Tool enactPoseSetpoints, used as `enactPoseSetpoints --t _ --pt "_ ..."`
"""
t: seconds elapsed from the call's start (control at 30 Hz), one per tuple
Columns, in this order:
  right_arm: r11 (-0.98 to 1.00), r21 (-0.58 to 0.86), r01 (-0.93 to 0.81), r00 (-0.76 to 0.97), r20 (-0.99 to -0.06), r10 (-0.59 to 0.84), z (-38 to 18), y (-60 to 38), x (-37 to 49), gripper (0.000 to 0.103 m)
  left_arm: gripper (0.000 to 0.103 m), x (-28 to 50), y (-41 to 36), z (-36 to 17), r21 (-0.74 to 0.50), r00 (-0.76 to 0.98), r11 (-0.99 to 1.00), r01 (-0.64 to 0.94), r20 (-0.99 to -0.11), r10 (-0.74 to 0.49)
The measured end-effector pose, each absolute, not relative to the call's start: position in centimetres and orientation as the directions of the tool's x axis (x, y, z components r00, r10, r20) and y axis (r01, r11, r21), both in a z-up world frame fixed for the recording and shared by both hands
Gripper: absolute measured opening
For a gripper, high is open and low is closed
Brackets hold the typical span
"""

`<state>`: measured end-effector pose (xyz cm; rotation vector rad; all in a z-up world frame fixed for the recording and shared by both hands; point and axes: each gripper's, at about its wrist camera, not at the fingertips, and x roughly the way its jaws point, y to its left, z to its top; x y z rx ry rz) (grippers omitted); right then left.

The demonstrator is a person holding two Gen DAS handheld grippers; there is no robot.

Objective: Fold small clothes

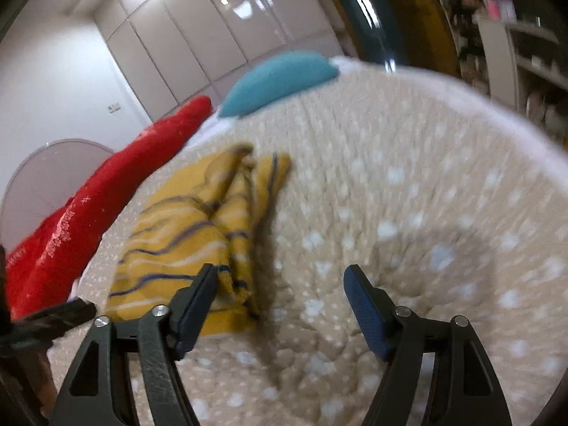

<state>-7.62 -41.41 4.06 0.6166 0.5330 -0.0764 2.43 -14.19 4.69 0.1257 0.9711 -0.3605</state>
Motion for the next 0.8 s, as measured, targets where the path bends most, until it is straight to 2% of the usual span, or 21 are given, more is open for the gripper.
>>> enactPoseSetpoints --t 0.1,0.17,0.23,0.3,0.4,0.47,0.5,0.6,0.7,0.77,0.8 --pt "0.858 0.500 0.115 0.908 -0.403 0.112 8.9 -39.9 -8.3 0.078 0.084 2.8 -13.6 3.0 -0.072 0.481 0.936 0.346 -0.843 -0.243" --pt "0.874 0.486 0.017 0.902 -0.385 0.197 10.9 -38.5 -6.8 0.069 0.084 2.9 -13.4 2.4 -0.119 0.459 0.933 0.339 -0.845 -0.274" --pt "0.875 0.481 -0.058 0.866 -0.412 0.284 11.7 -37.1 -4.1 0.035 0.084 2.7 -13.4 2.2 -0.136 0.453 0.931 0.339 -0.844 -0.288" --pt "0.877 0.471 -0.091 0.821 -0.463 0.334 11.1 -35.9 -0.9 0.025 0.084 2.2 -13.3 2.3 -0.131 0.457 0.931 0.340 -0.843 -0.285" --pt "0.900 0.435 -0.027 0.770 -0.565 0.297 8.4 -35.4 3.0 0.025 0.084 1.3 -12.7 2.7 -0.118 0.469 0.930 0.347 -0.838 -0.281" --pt "0.922 0.384 0.041 0.743 -0.629 0.228 6.1 -35.9 4.3 0.008 0.084 1.0 -11.9 3.3 -0.125 0.476 0.929 0.349 -0.831 -0.290" --pt "0.921 0.388 0.042 0.747 -0.624 0.228 5.2 -36.4 4.0 0.004 0.084 0.9 -11.5 3.6 -0.134 0.481 0.928 0.348 -0.824 -0.299" --pt "0.912 0.409 0.026 0.760 -0.601 0.248 5.3 -37.1 2.1 0.004 0.084 1.2 -10.4 4.7 -0.153 0.506 0.930 0.335 -0.803 -0.314" --pt "0.903 0.428 0.033 0.777 -0.579 0.245 6.8 -37.6 0.4 0.010 0.084 2.1 -9.9 5.3 -0.178 0.517 0.931 0.319 -0.790 -0.328" --pt "0.907 0.418 0.053 0.796 -0.566 0.214 7.7 -38.3 -0.5 0.027 0.084 3.1 -10.0 5.3 -0.196 0.500 0.931 0.307 -0.799 -0.334" --pt "0.908 0.413 0.062 0.801 -0.563 0.201 8.0 -38.1 -0.4 0.041 0.084 3.6 -10.1 5.3 -0.211 0.492 0.928 0.306 -0.800 -0.344"
